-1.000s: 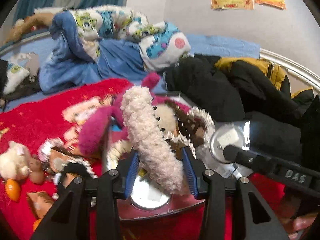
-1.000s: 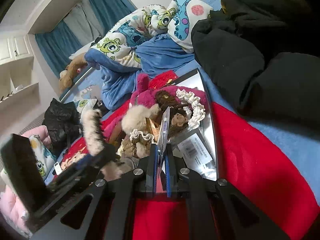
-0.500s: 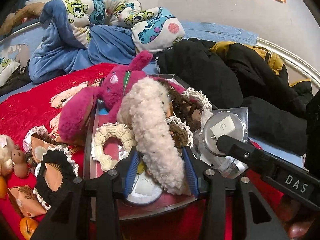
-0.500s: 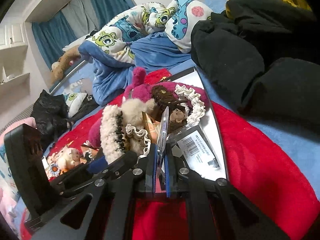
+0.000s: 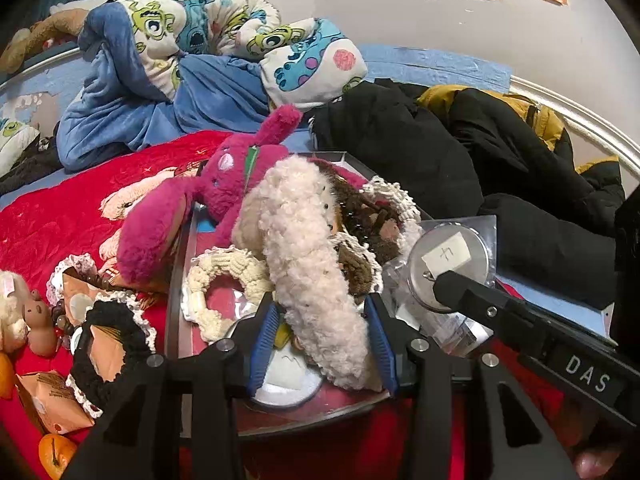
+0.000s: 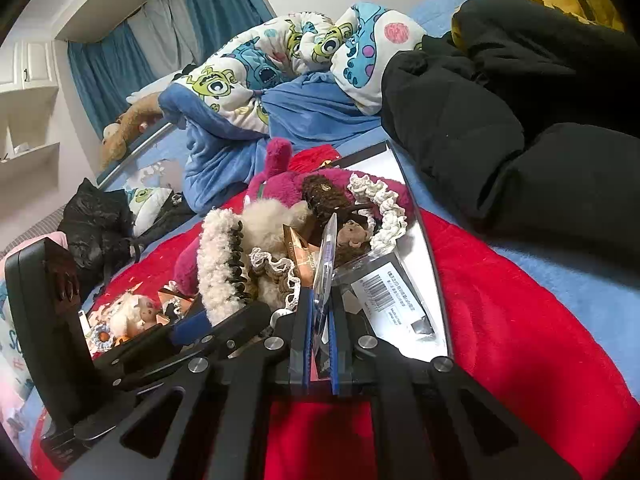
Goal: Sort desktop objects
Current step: 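Lower the fuzzy strip over the box with left tool while right holds the clear bag above it, then open the left gripper on the fuzzy strip while right opens on the clear bag, then move both tools back from the box toward the oranges on the blanket, then grasp a mandarin orange with the left gripper while right grasps another orange, then lift and carry the orange with left tool while right carries its orange to the box, then lower the orange into the box and open right gripper while left releases its orange there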
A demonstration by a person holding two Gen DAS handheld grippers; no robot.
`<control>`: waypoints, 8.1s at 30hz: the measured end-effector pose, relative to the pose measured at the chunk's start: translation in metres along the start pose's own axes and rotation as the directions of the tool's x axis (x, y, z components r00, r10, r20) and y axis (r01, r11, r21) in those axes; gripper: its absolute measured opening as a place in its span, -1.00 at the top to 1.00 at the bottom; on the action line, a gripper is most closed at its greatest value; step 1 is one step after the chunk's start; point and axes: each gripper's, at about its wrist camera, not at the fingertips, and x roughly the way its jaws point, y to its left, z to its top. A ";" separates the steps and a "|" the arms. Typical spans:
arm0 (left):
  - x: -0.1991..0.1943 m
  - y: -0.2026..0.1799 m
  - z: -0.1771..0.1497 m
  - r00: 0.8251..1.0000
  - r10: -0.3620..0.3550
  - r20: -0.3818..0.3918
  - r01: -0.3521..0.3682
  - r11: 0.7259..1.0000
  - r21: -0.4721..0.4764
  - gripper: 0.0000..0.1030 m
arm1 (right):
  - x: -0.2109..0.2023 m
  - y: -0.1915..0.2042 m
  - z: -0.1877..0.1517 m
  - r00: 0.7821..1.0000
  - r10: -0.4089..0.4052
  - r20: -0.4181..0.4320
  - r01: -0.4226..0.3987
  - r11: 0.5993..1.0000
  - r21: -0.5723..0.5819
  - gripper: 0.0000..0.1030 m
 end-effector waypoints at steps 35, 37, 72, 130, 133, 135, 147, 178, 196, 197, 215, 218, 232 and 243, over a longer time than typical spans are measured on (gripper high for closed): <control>-0.016 0.000 0.001 0.997 0.030 0.076 -0.031 0.999 0.014 -0.60 | -0.012 -0.002 0.001 0.996 -0.077 0.042 0.077 0.997 0.004 0.67; -0.021 0.006 0.002 0.995 0.023 0.101 -0.021 1.000 -0.013 -0.86 | -0.015 -0.006 0.001 0.996 -0.077 0.051 0.075 0.997 0.026 0.54; -0.100 0.043 0.001 0.946 0.022 0.323 0.036 0.985 -0.170 -1.00 | -0.050 0.015 0.008 0.983 -0.101 0.152 0.085 0.991 0.107 -1.00; -0.098 0.234 -0.046 0.907 0.393 -0.153 -0.410 0.907 -0.098 -1.00 | 0.061 0.184 -0.069 0.913 0.272 -0.305 -0.323 0.937 -0.133 -0.26; -0.089 0.234 -0.049 0.890 0.414 -0.189 -0.435 0.897 -0.080 -1.00 | 0.067 0.187 -0.076 0.903 0.262 -0.339 -0.330 0.931 -0.159 -0.23; -0.083 0.235 -0.051 0.888 0.406 -0.215 -0.429 0.901 -0.072 -0.99 | 0.070 0.188 -0.077 0.904 0.242 -0.353 -0.315 0.934 -0.167 -0.17; -0.074 0.238 -0.056 0.918 0.318 -0.238 -0.348 0.933 -0.093 -0.47 | 0.087 0.199 -0.089 0.890 0.179 -0.420 -0.292 0.930 -0.223 0.22; -0.105 0.220 -0.064 0.911 0.394 -0.123 -0.403 0.914 -0.058 0.23 | 0.081 0.209 -0.091 0.909 0.121 -0.398 -0.255 0.919 -0.301 0.31; -0.141 0.146 -0.059 0.922 0.386 0.015 -0.386 0.919 0.073 0.23 | 0.033 0.189 -0.056 0.954 0.145 -0.263 -0.216 0.939 -0.267 0.31; -0.141 0.142 -0.057 0.924 0.382 0.022 -0.383 0.921 0.073 0.23 | 0.030 0.187 -0.054 0.956 0.144 -0.256 -0.212 0.941 -0.264 0.31; -0.108 0.019 -0.028 0.996 0.072 0.046 -0.074 0.997 0.027 0.23 | -0.054 0.070 0.003 0.996 0.011 -0.088 -0.023 0.992 -0.127 0.31; -0.102 0.002 -0.027 0.997 0.064 0.045 -0.067 0.996 0.058 0.23 | -0.065 0.055 0.006 0.998 -0.005 -0.070 -0.003 0.994 -0.114 0.30; -0.100 0.024 -0.024 0.995 0.084 0.057 -0.083 0.996 -0.021 0.23 | -0.068 0.030 0.009 0.999 -0.043 -0.017 0.042 0.998 -0.055 0.30; -0.089 0.038 -0.015 0.991 0.106 0.079 -0.105 0.994 -0.013 0.23 | -0.055 0.017 0.031 0.997 -0.039 0.073 0.041 0.999 -0.019 0.30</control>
